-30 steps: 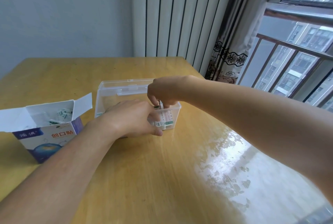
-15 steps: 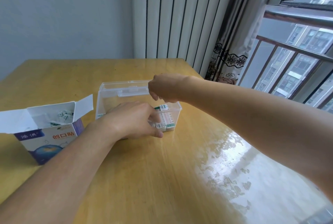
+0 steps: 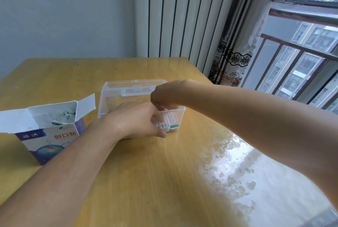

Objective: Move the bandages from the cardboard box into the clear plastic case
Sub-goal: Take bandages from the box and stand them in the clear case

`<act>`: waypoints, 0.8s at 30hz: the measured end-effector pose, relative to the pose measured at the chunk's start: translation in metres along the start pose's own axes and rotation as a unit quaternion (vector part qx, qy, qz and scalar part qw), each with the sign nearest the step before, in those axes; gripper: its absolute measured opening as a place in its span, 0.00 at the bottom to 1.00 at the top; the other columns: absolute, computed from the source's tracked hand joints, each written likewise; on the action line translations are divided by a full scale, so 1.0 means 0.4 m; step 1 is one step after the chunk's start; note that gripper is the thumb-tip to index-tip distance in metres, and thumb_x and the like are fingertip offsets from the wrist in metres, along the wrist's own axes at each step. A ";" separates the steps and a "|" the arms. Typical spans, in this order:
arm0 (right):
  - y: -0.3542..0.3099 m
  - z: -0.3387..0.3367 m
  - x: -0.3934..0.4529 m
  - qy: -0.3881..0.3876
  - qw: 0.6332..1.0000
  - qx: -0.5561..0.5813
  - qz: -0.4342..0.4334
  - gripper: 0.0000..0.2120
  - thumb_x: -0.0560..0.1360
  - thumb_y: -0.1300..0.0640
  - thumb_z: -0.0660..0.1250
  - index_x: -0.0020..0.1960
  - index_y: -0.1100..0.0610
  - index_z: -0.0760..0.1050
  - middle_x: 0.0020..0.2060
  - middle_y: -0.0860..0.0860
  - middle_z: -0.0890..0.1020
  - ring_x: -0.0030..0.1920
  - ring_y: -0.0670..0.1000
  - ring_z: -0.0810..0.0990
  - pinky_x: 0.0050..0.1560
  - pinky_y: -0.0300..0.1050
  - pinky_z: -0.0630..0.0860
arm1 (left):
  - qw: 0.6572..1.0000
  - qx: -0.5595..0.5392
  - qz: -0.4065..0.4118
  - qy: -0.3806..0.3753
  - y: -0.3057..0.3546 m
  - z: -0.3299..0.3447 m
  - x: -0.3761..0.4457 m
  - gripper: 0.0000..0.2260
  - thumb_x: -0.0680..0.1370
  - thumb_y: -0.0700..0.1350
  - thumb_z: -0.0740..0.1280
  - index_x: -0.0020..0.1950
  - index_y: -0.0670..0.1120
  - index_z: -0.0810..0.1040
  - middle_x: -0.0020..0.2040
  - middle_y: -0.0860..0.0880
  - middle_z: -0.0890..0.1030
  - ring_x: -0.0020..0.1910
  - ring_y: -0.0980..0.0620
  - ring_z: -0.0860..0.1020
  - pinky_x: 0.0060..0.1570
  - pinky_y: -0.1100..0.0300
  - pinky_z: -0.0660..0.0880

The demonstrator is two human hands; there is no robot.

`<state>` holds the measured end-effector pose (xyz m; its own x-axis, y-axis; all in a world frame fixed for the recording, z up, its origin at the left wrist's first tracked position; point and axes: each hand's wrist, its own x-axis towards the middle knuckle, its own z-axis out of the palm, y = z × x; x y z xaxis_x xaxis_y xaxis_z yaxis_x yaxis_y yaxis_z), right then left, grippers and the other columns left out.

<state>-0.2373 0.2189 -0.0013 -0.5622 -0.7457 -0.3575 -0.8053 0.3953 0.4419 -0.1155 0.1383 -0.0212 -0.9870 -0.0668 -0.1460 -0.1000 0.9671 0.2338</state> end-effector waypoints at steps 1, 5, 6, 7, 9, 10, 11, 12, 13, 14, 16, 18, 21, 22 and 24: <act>0.002 0.001 0.002 0.008 1.000 -0.002 -0.003 0.09 0.76 0.69 0.64 0.51 0.58 0.76 0.43 0.52 0.78 0.37 0.51 0.76 0.37 0.44 0.74 | 1.000 0.000 0.000 -0.001 0.001 -0.001 -0.001 0.28 0.71 0.68 0.72 0.68 0.62 0.74 0.62 0.60 0.78 0.59 0.53 0.76 0.56 0.54 0.76; 0.000 0.014 0.016 0.021 1.000 -0.007 0.002 0.07 0.78 0.67 0.63 0.44 0.58 0.74 0.40 0.51 0.77 0.33 0.49 0.73 0.30 0.41 0.68 | 1.000 -0.001 -0.003 -0.005 0.000 -0.002 0.001 0.26 0.70 0.69 0.72 0.66 0.62 0.77 0.60 0.60 0.79 0.57 0.54 0.76 0.55 0.53 0.77; -0.001 0.017 0.021 0.023 1.000 0.002 0.003 0.06 0.79 0.65 0.62 0.47 0.58 0.76 0.40 0.51 0.78 0.33 0.49 0.74 0.29 0.41 0.68 | 1.000 -0.001 -0.003 -0.006 0.000 -0.003 0.001 0.26 0.70 0.69 0.72 0.65 0.62 0.77 0.59 0.60 0.79 0.56 0.54 0.76 0.55 0.53 0.77; -0.002 0.019 0.025 0.026 1.000 0.008 0.003 0.05 0.79 0.64 0.62 0.49 0.58 0.77 0.40 0.51 0.78 0.33 0.49 0.74 0.29 0.41 0.68 | 1.000 -0.001 -0.003 -0.007 -0.001 -0.003 0.000 0.26 0.70 0.69 0.72 0.66 0.62 0.77 0.59 0.59 0.79 0.56 0.54 0.76 0.55 0.53 0.77; -0.001 0.017 0.028 0.022 1.000 0.012 -0.001 0.05 0.79 0.64 0.63 0.51 0.58 0.77 0.42 0.51 0.78 0.34 0.49 0.75 0.30 0.41 0.69 | 1.000 -0.001 0.000 -0.005 -0.001 -0.003 -0.001 0.26 0.71 0.68 0.72 0.67 0.62 0.78 0.60 0.59 0.79 0.58 0.54 0.77 0.56 0.53 0.77; -0.002 0.015 0.027 0.019 1.000 0.010 -0.005 0.05 0.78 0.65 0.64 0.51 0.58 0.77 0.42 0.51 0.78 0.35 0.49 0.75 0.32 0.41 0.70 | 1.000 -0.001 0.001 -0.004 0.000 -0.003 -0.002 0.26 0.71 0.68 0.72 0.67 0.62 0.78 0.61 0.59 0.79 0.59 0.54 0.77 0.57 0.53 0.77; -0.002 0.013 0.027 0.015 1.000 0.011 -0.008 0.06 0.78 0.66 0.65 0.52 0.58 0.77 0.43 0.51 0.78 0.36 0.50 0.75 0.34 0.42 0.72 | 1.000 0.000 0.000 -0.004 0.000 -0.003 -0.003 0.26 0.71 0.68 0.72 0.67 0.62 0.78 0.60 0.59 0.79 0.59 0.54 0.77 0.57 0.53 0.77; -0.002 0.011 0.024 0.012 1.000 0.018 -0.006 0.06 0.77 0.66 0.65 0.52 0.58 0.77 0.43 0.51 0.78 0.37 0.50 0.75 0.35 0.42 0.73 | 1.000 0.000 0.000 -0.004 0.001 -0.003 -0.003 0.26 0.71 0.68 0.72 0.67 0.61 0.78 0.60 0.59 0.79 0.58 0.54 0.77 0.57 0.53 0.77; -0.002 0.010 0.019 0.011 1.000 0.020 -0.005 0.06 0.77 0.66 0.65 0.52 0.58 0.77 0.43 0.51 0.78 0.37 0.50 0.75 0.37 0.43 0.73 | 1.000 -0.003 -0.001 -0.003 0.002 -0.004 -0.003 0.26 0.72 0.67 0.72 0.67 0.61 0.77 0.59 0.59 0.79 0.58 0.54 0.77 0.56 0.53 0.77; -0.002 0.008 0.014 0.015 1.000 0.021 -0.004 0.06 0.77 0.67 0.65 0.51 0.57 0.76 0.43 0.51 0.78 0.37 0.51 0.76 0.37 0.43 0.74 | 1.000 -0.006 -0.001 0.000 0.003 -0.006 -0.003 0.25 0.72 0.67 0.72 0.67 0.61 0.77 0.58 0.60 0.79 0.56 0.54 0.77 0.54 0.54 0.77; 0.002 0.003 0.006 0.040 0.999 0.036 -0.002 0.10 0.77 0.69 0.65 0.53 0.57 0.76 0.46 0.53 0.80 0.41 0.52 0.79 0.40 0.44 0.77 | 1.000 -0.012 0.000 0.004 0.003 -0.010 -0.005 0.26 0.73 0.65 0.73 0.68 0.60 0.75 0.58 0.60 0.78 0.53 0.55 0.74 0.49 0.57 0.74; 0.010 -0.011 0.002 0.053 0.996 0.066 -0.001 0.12 0.76 0.70 0.67 0.54 0.56 0.78 0.48 0.53 0.81 0.46 0.54 0.81 0.47 0.46 0.80 | 1.000 -0.026 -0.003 0.005 0.000 -0.019 -0.007 0.29 0.73 0.62 0.75 0.72 0.59 0.73 0.64 0.60 0.77 0.54 0.56 0.73 0.46 0.59 0.71; 0.010 -0.027 -0.001 0.034 0.994 0.105 -0.015 0.10 0.76 0.66 0.71 0.51 0.52 0.80 0.47 0.48 0.84 0.50 0.51 0.82 0.57 0.50 0.79 | 0.999 -0.044 -0.009 0.007 -0.015 -0.041 -0.016 0.29 0.72 0.58 0.77 0.72 0.58 0.75 0.69 0.60 0.76 0.63 0.56 0.74 0.50 0.61 0.68; 0.006 -0.028 -0.002 0.026 0.994 0.106 -0.020 0.10 0.76 0.65 0.71 0.53 0.52 0.81 0.46 0.47 0.84 0.52 0.50 0.82 0.58 0.50 0.79 | 0.999 -0.052 -0.010 0.008 -0.022 -0.050 -0.021 0.28 0.72 0.56 0.78 0.71 0.58 0.76 0.70 0.61 0.75 0.65 0.57 0.74 0.52 0.62 0.68; 0.002 -0.025 -0.003 0.013 0.995 0.093 -0.022 0.13 0.77 0.66 0.69 0.59 0.53 0.81 0.42 0.45 0.80 0.54 0.52 0.81 0.60 0.50 0.78 | 0.997 -0.068 -0.007 0.020 -0.036 -0.071 -0.033 0.26 0.72 0.56 0.77 0.69 0.58 0.77 0.68 0.63 0.76 0.64 0.60 0.74 0.56 0.63 0.67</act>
<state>-0.2355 0.2147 0.0075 -0.5219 -0.7774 -0.3510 -0.8516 0.4517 0.2658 -0.1045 0.1183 0.0045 -0.9892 -0.0927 -0.1134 -0.1279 0.9237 0.3610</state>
